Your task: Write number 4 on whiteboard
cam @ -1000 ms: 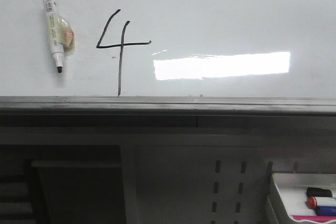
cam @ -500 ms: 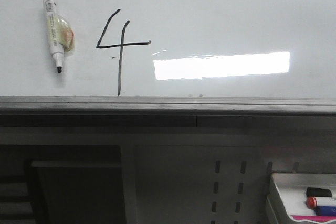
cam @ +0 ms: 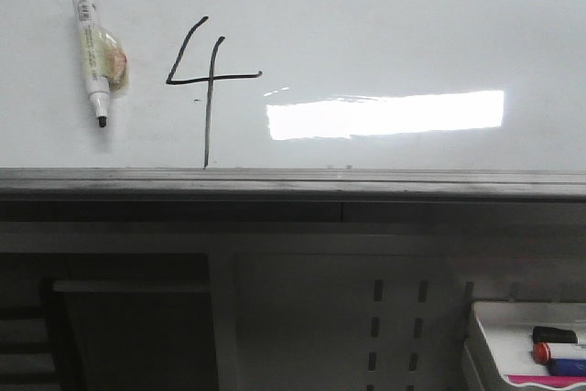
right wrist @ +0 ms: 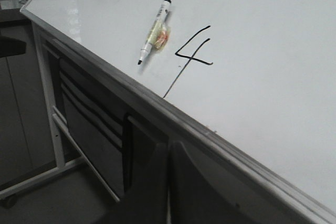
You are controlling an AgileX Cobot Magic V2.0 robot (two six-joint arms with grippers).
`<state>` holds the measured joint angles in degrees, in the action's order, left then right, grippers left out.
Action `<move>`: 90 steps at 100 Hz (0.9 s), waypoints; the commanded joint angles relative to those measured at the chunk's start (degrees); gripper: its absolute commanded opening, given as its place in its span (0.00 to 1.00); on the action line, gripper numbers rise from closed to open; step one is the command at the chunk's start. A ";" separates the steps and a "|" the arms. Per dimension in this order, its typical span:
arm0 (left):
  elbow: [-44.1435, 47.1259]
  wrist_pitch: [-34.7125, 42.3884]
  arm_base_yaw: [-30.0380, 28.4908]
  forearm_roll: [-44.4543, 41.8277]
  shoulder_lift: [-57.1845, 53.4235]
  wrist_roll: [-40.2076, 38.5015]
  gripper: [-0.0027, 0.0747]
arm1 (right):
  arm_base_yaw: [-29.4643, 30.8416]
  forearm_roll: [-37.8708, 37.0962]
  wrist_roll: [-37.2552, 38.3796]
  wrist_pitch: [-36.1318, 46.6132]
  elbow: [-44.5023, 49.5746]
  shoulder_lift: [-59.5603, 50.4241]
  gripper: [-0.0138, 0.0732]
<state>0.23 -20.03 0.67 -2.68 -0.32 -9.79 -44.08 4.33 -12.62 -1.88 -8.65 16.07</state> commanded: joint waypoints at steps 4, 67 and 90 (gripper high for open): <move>1.91 2.04 -0.17 -0.01 -1.44 0.04 0.01 | 4.40 -3.67 3.46 5.21 -1.48 0.29 0.08; 1.91 2.04 -0.17 -0.01 -1.44 0.04 0.01 | 47.22 -7.99 12.03 5.54 6.75 -9.04 0.08; 1.91 2.04 -0.17 -0.01 -1.44 0.04 0.01 | 47.83 -7.99 12.03 -9.63 10.68 -17.44 0.08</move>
<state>0.23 -20.06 0.67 -2.68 -0.32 -9.79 3.41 -3.54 -0.67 -8.13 0.97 0.07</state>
